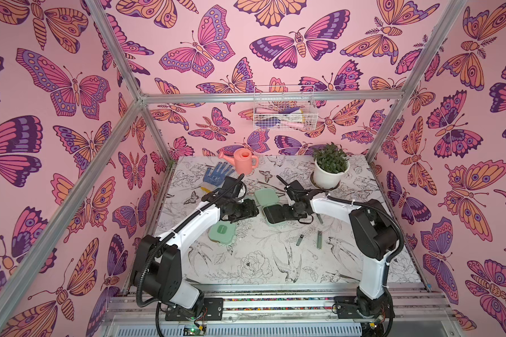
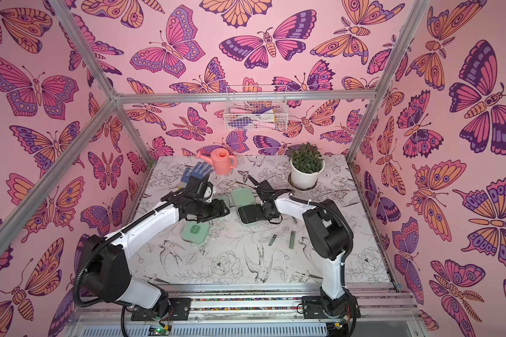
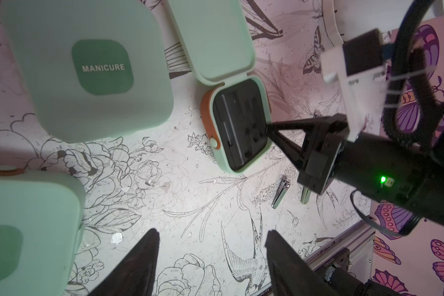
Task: Organize nail clipper sets
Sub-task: Move the storage box to the center of the board.
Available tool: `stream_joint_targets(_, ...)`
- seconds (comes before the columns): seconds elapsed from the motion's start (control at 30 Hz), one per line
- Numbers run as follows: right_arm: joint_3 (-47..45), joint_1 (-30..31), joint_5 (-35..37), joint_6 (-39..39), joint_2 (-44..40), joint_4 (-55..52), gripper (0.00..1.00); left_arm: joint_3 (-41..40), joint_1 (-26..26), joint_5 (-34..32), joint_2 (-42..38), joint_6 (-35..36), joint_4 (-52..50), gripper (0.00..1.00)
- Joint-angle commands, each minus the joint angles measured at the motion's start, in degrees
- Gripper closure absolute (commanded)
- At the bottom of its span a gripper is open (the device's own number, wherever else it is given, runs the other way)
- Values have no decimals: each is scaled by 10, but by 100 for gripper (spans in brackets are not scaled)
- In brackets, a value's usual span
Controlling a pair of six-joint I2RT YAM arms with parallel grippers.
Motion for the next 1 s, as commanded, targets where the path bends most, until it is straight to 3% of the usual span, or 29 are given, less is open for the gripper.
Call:
stream_joint_targets(0.0,-60,48,39,63,-48,3,98,-23,-3,0,-23,-15,-10,32)
stream_joint_targets(0.23,-158,152,136,189,-124,2,97,-58,-8,0,-59,-30,-10,32)
stream_joint_targets(0.33,-173,168,151,215,-134,7,93,-69,-12,3,-66,-34,-10,32)
stream_joint_targets(0.6,-136,168,190,201,-172,-36,58,-97,-26,3,-74,-50,-9,32)
stream_joint_targets(0.77,-124,157,252,205,-248,-131,51,-121,-35,3,-82,-59,-6,32)
stream_joint_targets(0.97,-189,65,246,186,-330,-167,51,-146,-36,-2,-92,-64,7,32)
